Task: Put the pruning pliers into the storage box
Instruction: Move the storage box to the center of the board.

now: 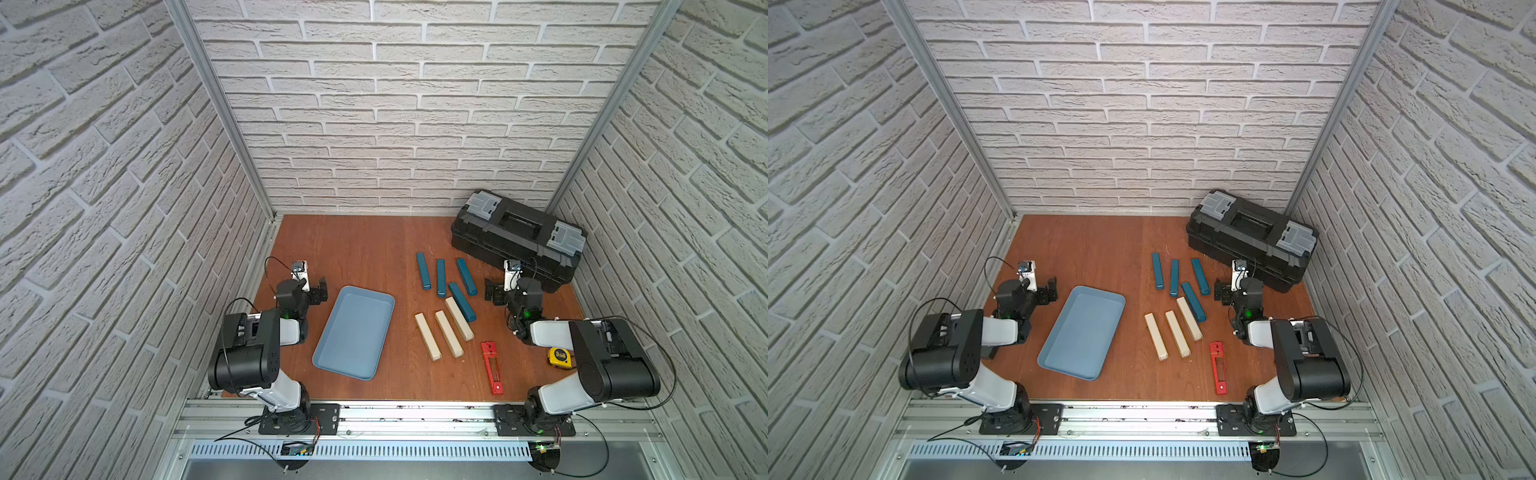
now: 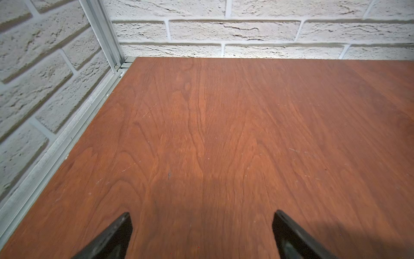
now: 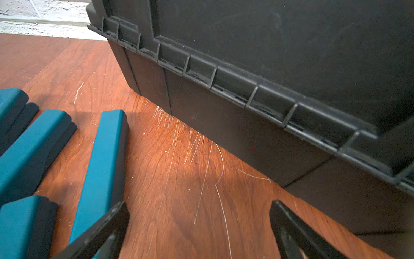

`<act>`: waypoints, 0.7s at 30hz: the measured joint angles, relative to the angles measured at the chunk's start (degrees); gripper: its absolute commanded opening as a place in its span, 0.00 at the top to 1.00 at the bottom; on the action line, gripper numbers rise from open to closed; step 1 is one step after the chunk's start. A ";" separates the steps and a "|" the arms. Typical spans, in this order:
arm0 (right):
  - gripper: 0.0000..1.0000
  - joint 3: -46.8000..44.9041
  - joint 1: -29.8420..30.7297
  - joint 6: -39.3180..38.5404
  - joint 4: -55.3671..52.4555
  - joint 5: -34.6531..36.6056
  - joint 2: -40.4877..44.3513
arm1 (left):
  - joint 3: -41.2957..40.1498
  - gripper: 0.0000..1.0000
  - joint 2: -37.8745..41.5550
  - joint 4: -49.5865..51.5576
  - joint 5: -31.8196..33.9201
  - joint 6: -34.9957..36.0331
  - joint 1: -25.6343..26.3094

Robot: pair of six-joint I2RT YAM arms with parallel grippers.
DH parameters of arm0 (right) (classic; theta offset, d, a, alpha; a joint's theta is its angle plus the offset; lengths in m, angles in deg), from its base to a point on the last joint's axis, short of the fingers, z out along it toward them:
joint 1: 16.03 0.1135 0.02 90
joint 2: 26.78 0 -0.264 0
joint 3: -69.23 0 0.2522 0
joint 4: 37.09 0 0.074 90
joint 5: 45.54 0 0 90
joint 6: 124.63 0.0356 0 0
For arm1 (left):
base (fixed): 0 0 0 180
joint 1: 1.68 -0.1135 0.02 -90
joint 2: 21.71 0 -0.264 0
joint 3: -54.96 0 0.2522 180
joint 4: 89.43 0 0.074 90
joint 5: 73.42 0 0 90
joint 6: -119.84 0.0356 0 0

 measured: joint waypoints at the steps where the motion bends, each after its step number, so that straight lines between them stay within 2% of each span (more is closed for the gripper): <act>1: 0.00 0.00 0.00 0.00 0.00 0.00 0.00 | -0.02 0.02 -0.04 -0.04 0.00 -0.04 0.00; 21: 0.02 0.13 0.00 -0.28 0.37 -0.24 0.02 | 0.04 0.02 -0.17 -0.15 0.35 -0.20 -0.13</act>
